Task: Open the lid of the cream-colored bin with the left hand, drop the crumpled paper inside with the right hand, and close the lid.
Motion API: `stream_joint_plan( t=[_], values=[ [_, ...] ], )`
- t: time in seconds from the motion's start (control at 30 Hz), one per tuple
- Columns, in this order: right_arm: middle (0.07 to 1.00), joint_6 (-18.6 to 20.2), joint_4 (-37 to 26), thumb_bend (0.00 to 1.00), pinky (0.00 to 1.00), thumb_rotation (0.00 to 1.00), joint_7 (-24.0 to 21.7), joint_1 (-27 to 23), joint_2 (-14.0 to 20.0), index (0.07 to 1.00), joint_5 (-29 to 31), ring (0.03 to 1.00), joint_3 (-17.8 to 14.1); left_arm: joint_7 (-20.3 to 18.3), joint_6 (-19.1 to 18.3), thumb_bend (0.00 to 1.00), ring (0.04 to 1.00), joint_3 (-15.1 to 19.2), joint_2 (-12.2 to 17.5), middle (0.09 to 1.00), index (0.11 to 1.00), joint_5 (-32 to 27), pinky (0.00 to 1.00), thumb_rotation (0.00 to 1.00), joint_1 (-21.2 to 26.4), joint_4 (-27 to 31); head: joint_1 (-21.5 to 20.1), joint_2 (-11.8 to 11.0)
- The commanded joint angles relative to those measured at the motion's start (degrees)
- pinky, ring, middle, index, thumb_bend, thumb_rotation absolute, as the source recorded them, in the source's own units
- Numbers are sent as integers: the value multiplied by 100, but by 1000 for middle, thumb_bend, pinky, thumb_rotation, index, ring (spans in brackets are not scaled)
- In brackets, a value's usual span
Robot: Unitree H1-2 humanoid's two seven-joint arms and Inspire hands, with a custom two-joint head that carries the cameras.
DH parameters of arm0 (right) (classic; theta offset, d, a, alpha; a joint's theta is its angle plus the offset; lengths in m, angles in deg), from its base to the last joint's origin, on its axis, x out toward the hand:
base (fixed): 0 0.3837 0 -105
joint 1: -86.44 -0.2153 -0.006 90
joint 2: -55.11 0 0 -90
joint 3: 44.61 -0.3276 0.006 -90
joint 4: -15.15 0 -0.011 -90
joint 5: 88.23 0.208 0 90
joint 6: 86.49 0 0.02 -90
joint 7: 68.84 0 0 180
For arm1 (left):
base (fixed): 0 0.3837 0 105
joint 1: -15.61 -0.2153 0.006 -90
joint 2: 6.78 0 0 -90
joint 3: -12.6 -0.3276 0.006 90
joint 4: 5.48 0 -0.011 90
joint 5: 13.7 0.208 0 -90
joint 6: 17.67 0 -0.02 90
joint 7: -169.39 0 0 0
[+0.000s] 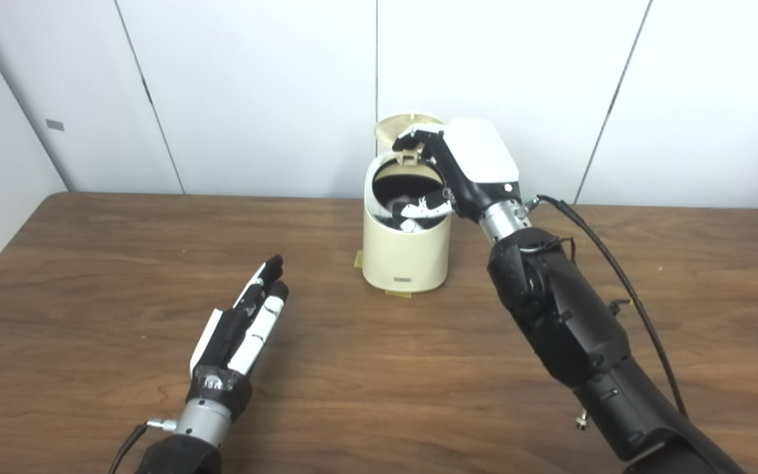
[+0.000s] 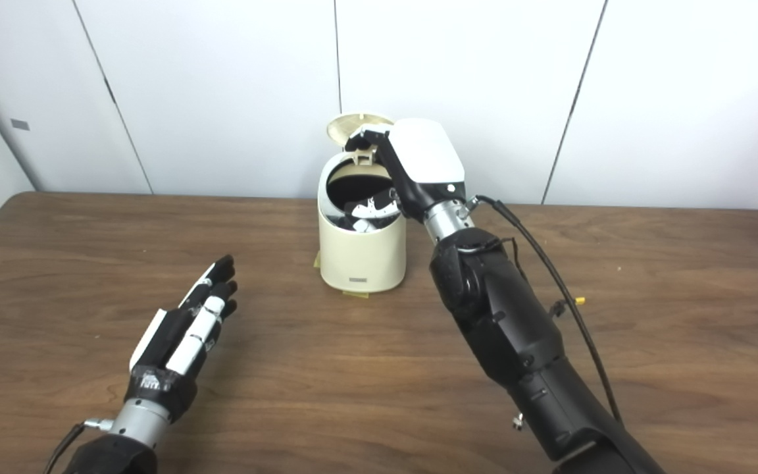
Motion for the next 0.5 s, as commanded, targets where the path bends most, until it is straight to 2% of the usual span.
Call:
stream_joint_plan(
  t=[0.0, 0.2, 0.33, 0.43, 0.47],
  values=[
    [695, -107, -101, 998, 576, 197, 232, -290, 63, 676, -53, 590, -37, -14, 61, 457, 1000, -8, 44, 994, 998, -3, 1000, 674, 173, 188, 0, 11],
    [688, -127, -84, 1000, 555, 199, 257, -293, 77, 679, -28, 576, -44, -35, 58, 439, 1000, -19, 74, 990, 987, 21, 1000, 677, 183, 190, -3, 22],
    [690, -100, -102, 997, 602, 200, 243, -284, 85, 665, -48, 640, -39, -47, 70, 424, 1000, -30, 81, 987, 980, 44, 1000, 683, 192, 187, -13, 23],
    [675, -147, -128, 977, 619, 190, 258, -261, 73, 648, 49, 653, -91, -81, 140, 439, 1000, -27, 92, 992, 985, 18, 1000, 681, 200, 132, -13, 23],
    [562, -224, -154, 736, 482, 72, 288, -239, 54, 556, 169, 541, -149, -73, 129, 470, 1000, -28, 80, 994, 988, 24, 1000, 676, 196, 141, -30, 38]
  ],
)
